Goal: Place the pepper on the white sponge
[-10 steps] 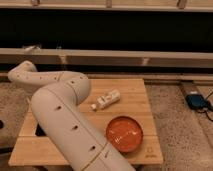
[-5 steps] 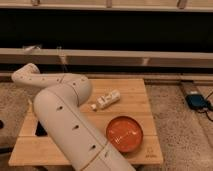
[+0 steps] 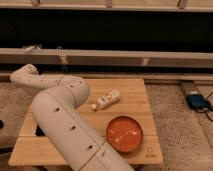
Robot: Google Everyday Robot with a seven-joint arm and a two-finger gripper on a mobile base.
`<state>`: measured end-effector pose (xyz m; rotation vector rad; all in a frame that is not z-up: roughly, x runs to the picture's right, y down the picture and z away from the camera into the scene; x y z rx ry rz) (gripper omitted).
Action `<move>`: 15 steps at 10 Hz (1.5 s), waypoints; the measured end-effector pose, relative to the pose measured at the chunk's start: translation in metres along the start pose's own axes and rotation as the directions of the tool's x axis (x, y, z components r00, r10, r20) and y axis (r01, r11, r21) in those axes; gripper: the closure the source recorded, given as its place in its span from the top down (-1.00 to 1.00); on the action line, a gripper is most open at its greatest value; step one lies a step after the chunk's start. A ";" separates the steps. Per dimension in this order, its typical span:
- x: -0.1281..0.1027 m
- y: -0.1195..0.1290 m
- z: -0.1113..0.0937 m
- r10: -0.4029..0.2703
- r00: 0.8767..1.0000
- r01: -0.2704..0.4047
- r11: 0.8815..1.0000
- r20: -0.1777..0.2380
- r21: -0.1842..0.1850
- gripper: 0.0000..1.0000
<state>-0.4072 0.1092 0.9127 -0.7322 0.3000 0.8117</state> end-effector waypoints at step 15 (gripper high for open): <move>-0.022 -0.118 -0.047 0.131 0.979 -0.134 0.991 0.156 0.008 -1.00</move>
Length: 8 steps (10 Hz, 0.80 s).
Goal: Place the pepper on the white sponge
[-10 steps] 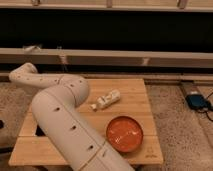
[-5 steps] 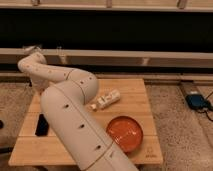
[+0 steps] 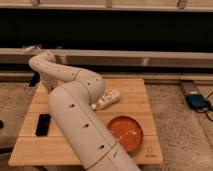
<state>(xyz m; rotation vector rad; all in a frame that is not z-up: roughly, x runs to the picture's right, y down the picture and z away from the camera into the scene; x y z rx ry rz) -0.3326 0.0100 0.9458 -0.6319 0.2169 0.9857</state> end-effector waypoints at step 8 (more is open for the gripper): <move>0.008 -0.041 -0.002 0.073 0.997 -0.074 0.997 0.029 0.023 -0.95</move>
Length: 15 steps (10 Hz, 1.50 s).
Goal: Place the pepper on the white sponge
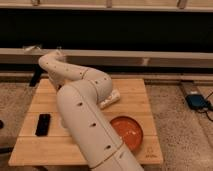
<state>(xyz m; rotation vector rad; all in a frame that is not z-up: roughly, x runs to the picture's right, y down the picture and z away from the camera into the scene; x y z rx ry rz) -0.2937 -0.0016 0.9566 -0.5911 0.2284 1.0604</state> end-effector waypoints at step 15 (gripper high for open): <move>0.009 -0.014 0.011 0.040 0.999 -0.039 0.999 -0.029 0.033 0.60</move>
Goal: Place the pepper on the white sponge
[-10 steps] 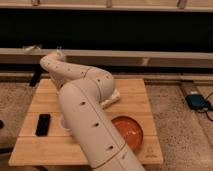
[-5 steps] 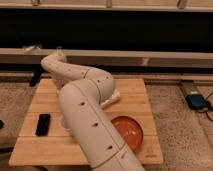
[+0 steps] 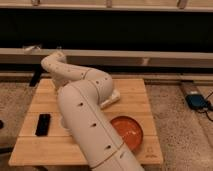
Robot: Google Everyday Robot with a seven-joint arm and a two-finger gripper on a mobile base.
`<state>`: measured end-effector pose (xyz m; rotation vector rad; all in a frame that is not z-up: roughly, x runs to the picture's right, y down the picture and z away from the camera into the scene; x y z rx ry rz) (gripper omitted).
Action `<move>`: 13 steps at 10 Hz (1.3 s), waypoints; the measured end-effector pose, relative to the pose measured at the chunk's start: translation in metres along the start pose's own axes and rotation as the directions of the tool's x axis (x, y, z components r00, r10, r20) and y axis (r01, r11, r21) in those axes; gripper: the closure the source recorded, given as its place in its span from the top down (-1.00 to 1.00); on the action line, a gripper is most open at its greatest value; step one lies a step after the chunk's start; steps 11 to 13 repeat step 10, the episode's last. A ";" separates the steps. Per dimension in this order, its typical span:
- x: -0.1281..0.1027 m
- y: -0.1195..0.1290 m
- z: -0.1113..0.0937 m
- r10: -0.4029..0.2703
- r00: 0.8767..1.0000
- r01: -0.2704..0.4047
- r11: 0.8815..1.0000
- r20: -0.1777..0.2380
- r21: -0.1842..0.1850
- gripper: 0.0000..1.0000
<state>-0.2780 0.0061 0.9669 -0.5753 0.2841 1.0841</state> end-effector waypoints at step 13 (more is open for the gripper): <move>0.000 0.013 -0.029 -0.073 0.997 0.073 0.995 0.009 -0.063 0.60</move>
